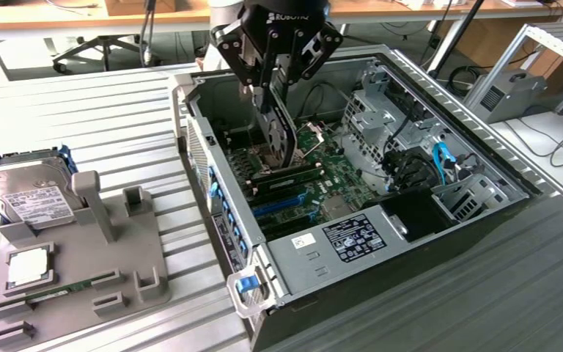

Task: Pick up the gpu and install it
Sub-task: 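Pick up the gpu and move the gpu toward the slot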

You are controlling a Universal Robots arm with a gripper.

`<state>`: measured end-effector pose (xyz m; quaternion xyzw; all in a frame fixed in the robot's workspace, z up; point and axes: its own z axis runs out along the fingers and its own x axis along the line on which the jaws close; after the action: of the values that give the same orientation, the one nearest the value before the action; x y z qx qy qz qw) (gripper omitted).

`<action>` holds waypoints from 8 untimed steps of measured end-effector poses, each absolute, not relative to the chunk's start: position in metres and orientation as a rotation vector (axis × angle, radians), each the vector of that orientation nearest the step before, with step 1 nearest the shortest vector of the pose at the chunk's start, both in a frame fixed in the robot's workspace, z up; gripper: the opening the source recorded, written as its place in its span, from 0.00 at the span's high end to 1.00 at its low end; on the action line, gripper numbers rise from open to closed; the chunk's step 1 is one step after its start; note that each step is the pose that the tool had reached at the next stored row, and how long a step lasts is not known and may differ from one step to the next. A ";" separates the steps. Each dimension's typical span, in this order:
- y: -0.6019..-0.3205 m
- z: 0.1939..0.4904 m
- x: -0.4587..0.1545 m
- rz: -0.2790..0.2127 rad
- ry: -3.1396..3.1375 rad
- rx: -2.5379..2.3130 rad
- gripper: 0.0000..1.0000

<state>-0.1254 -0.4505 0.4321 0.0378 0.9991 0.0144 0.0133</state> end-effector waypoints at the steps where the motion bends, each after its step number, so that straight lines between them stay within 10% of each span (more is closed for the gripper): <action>1: -0.450 0.432 -0.125 0.045 3.112 0.118 0.74; 8: -0.450 0.431 -0.122 0.045 3.112 0.118 0.74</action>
<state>-0.1220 -0.4505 0.4312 0.0377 0.9991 0.0144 0.0134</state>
